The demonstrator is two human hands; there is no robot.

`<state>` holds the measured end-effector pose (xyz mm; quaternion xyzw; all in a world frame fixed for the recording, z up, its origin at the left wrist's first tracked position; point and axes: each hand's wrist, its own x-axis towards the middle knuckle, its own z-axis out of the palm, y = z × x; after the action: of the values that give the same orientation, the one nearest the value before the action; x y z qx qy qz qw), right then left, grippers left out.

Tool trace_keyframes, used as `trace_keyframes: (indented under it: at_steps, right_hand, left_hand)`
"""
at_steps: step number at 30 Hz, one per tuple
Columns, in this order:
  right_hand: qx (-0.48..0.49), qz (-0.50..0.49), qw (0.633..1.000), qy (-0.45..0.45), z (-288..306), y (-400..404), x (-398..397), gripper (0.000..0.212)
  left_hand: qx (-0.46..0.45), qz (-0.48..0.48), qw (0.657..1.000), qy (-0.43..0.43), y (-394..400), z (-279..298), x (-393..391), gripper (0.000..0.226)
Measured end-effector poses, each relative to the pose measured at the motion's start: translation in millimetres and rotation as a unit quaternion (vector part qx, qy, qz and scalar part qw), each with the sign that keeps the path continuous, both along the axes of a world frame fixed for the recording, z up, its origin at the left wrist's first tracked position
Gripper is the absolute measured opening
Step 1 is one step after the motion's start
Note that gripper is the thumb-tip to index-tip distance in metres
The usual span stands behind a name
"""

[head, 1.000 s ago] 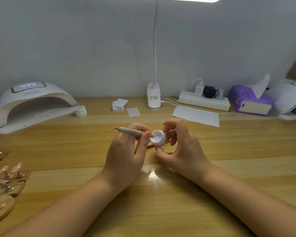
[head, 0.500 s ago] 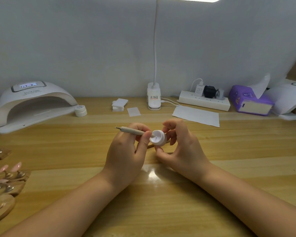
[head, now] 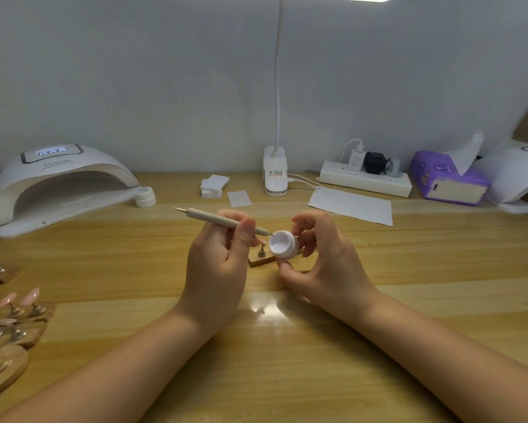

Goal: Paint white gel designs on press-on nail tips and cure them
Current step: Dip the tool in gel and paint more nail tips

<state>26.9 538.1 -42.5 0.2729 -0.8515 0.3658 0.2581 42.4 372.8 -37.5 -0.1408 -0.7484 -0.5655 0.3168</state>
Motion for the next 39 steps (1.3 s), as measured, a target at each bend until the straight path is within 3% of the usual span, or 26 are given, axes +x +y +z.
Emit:
trace_keyframes:
  at_steps: [3, 8, 14, 39]
  right_hand:
    - [-0.003, 0.001, 1.0, -0.003, 0.8, 0.6, 0.3, 0.059]
    - [-0.015, 0.007, 1.0, 0.002, 0.7, 0.4, -0.3, 0.057]
    - [-0.03, 0.013, 0.999, 0.008, -0.6, 1.1, -0.9, 0.056]
    - [-0.032, 0.017, 0.999, 0.013, 1.0, 1.7, 0.5, 0.055]
  left_hand:
    - [0.073, -0.002, 0.996, -0.054, -0.9, 2.9, -2.0, 0.021]
    - [0.11, -0.008, 0.99, -0.088, 0.3, 5.9, -2.6, 0.033]
    - [0.168, -0.007, 0.976, -0.14, 0.5, 6.3, -6.4, 0.026]
    - [0.199, -0.027, 0.961, -0.192, -1.8, 9.1, -6.4, 0.03]
